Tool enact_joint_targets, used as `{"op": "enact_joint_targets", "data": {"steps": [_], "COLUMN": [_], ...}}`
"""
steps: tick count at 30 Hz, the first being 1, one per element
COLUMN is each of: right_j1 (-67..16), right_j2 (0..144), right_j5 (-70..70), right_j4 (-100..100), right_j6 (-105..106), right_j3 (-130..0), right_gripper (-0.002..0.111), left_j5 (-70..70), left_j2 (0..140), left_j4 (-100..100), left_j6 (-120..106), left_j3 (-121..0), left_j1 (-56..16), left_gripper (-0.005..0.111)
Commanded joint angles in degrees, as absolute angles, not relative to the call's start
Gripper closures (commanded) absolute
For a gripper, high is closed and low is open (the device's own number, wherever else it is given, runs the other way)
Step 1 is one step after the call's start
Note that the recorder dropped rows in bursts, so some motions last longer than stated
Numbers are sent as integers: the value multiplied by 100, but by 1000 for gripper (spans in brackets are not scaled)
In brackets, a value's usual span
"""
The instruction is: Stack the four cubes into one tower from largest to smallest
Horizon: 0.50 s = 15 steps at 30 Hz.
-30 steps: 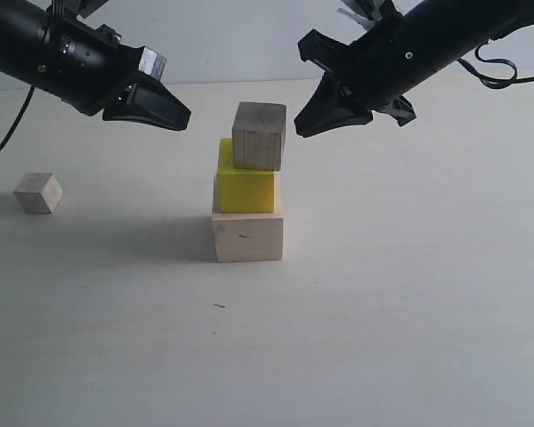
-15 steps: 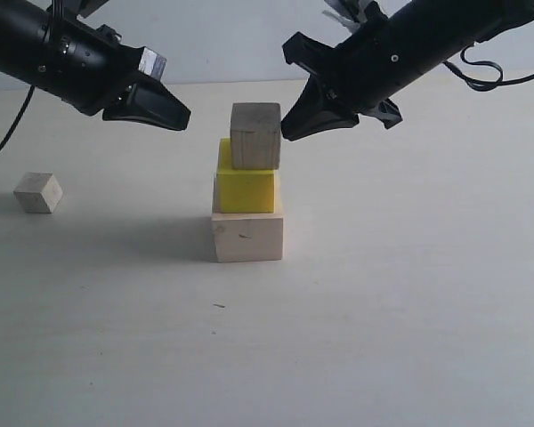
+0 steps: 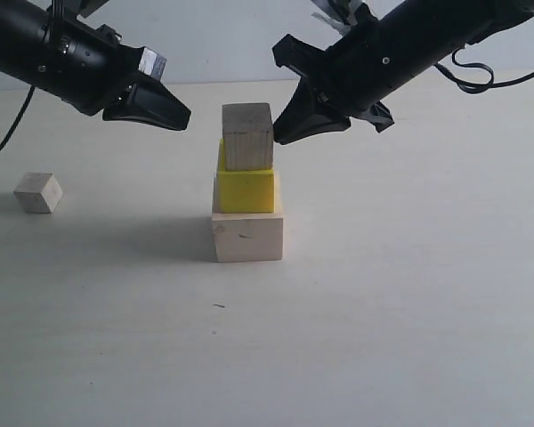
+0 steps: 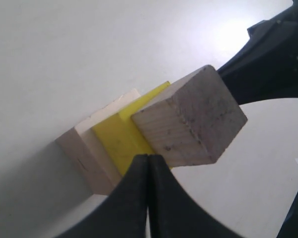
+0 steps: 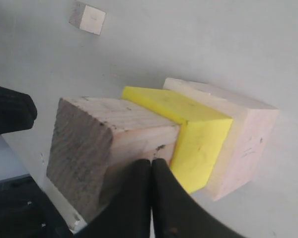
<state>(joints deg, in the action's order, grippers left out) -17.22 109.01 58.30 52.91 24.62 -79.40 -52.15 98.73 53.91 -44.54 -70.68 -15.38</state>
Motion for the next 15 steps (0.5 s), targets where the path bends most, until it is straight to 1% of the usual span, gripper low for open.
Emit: {"op": "enact_joint_targets", "data": {"steps": [1, 15], "right_j1": [-1727, -1727], "right_j2": [10826, 10680], "right_j5": [5875, 6163], "right_j4": [5045, 4964], "right_j6": [2088, 2030], "right_j3": [-7917, -7917], "right_gripper": [108, 108], "left_j5": [-5219, -5105], "left_j2": [9855, 9855], "left_j4": [5474, 5463], "left_j6": [-4501, -4499], "left_j3": [-7060, -7060], "left_j1": [-1540, -1540], "left_gripper": [107, 107]}}
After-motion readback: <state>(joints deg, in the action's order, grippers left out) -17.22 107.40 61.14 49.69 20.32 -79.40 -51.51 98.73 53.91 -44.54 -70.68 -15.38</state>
